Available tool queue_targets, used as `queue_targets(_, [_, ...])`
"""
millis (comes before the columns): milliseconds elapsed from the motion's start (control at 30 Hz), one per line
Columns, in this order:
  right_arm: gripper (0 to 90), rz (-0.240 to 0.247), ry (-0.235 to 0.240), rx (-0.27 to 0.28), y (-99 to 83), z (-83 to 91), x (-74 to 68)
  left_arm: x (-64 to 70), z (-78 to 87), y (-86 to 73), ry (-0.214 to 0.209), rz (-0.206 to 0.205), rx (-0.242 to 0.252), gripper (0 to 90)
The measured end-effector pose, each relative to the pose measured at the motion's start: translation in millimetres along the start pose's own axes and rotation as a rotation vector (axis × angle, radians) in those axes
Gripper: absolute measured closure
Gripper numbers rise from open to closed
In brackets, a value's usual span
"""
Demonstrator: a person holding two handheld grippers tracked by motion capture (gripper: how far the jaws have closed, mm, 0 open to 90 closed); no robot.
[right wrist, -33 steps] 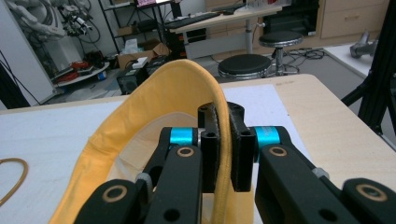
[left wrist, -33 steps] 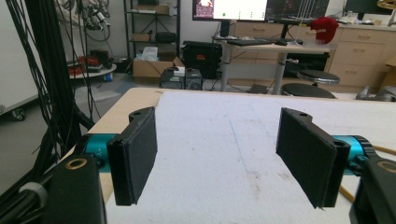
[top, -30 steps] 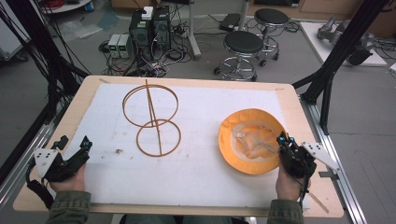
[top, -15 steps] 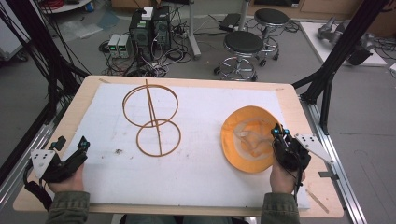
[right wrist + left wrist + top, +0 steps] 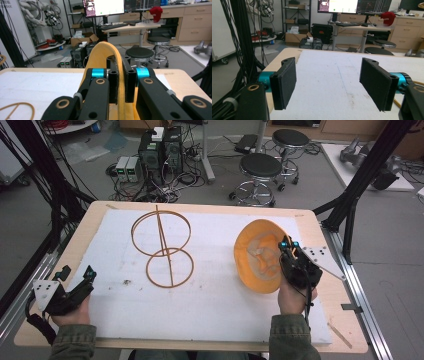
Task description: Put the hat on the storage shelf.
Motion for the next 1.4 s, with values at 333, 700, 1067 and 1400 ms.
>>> queue_targets(333, [85.7,-0.014,0.043,0.046,28.6,-10.7,-20.4,-1.3,0.2,0.6,-0.002,0.008,0.003,30.0])
queue_targets(700, [85.7,0.029,0.036,0.09,56.9,-15.3,-33.4,0.5,-0.6,0.5,-0.012,0.022,0.005,30.1])
queue_targets(1067, [85.7,0.05,0.0,0.221,90.4,-24.2,-49.1,1.0,-2.5,0.1,-0.019,0.025,0.006,30.2])
queue_targets(1400, [85.7,0.064,0.029,0.27,108.9,-37.6,-78.0,1.4,-2.1,0.7,-0.026,0.038,0.009,30.2])
Point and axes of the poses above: each handheld gripper's, and its own axes: z roughly backward along the jaws, y roughly out of its top, x roughly to its right, the point moved 8 cm from there along -z, roughly forward along the jaws, and after that the axes turned 15 degrees about z, right-handed, at the moved point
